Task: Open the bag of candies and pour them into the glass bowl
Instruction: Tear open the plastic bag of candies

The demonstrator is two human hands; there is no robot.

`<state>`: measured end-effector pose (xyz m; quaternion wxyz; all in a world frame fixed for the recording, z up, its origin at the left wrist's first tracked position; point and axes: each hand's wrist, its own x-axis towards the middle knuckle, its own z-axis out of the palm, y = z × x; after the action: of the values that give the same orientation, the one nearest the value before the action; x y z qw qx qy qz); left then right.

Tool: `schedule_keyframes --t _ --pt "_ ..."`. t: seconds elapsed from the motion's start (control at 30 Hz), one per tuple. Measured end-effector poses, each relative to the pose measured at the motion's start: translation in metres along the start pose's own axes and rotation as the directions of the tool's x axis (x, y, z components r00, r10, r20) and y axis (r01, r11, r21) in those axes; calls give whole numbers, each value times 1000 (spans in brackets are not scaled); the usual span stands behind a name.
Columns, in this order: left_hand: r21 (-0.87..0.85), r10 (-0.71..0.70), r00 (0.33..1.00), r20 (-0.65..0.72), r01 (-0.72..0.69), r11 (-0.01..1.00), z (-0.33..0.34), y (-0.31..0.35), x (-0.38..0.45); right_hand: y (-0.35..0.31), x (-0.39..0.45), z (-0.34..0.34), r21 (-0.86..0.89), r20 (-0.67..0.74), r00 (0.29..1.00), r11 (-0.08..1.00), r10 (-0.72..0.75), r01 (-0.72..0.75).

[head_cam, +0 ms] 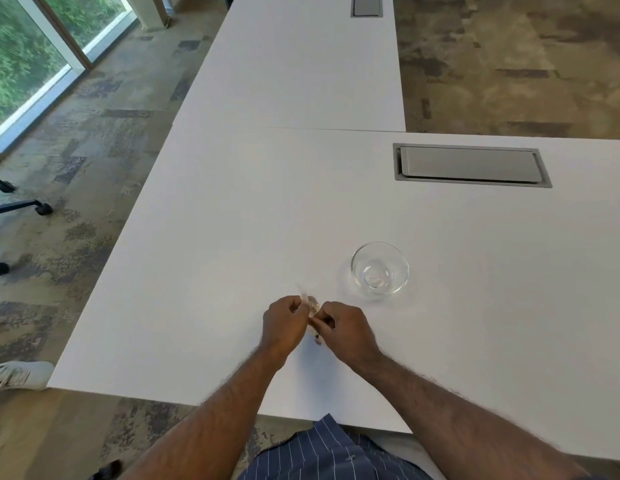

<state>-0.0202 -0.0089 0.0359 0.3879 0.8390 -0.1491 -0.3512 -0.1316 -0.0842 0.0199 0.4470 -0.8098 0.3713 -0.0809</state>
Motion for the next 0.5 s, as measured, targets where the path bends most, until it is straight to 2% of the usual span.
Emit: schedule_keyframes --t 0.27,0.37,0.5 --pt "-37 -122 992 -14 121 992 -8 5 -1 2 -5 2 76 81 996 996 34 -40" --pt "-44 -100 995 25 101 994 -11 6 -2 -2 -3 0 203 108 981 962 162 -182" --pt "9 -71 992 106 71 997 -11 4 -3 -10 1 -6 345 246 913 851 326 -397"
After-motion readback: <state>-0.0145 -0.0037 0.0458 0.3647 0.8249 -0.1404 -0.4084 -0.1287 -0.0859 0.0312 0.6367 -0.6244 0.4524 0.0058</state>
